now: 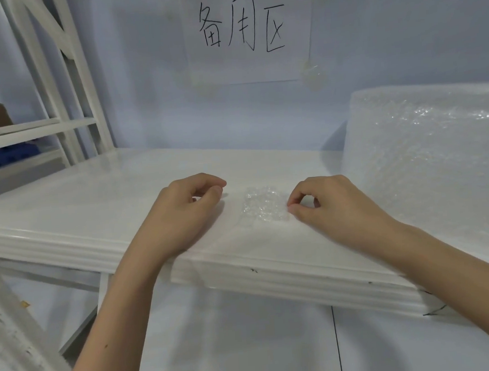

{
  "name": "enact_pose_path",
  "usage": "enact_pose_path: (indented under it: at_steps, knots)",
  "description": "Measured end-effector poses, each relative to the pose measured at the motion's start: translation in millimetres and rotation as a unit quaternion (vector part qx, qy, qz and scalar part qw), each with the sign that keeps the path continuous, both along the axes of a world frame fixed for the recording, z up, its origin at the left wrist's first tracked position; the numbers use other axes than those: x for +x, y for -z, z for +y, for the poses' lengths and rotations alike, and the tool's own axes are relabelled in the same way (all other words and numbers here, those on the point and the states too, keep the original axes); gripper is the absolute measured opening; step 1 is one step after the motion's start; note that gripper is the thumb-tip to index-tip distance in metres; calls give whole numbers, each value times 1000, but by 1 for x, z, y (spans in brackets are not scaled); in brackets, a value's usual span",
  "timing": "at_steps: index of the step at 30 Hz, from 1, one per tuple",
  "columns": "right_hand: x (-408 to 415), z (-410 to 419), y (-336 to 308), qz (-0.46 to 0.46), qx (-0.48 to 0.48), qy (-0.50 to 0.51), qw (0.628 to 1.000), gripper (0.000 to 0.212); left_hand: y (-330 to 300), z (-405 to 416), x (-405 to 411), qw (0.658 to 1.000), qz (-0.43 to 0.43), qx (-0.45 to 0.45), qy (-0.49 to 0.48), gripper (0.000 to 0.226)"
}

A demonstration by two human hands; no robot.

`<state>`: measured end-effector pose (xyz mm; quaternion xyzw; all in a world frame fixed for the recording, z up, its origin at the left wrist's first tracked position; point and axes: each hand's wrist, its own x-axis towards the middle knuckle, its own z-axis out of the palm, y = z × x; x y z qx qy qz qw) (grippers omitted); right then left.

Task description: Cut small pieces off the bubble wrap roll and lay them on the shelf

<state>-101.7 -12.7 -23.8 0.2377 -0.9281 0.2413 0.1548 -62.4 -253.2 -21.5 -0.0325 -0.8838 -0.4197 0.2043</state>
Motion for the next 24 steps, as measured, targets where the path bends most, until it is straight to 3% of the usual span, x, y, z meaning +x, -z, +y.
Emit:
enact_pose_path:
  at_steps: [13,24]
  knots:
    - [2,-3,-5,-23,9,3,1000,14,5,0,-7,997,9,-63,-46,24]
    - [6,-10,-9,-24,17,25,999,16,1,0,-4,998,27,-24,-59,25]
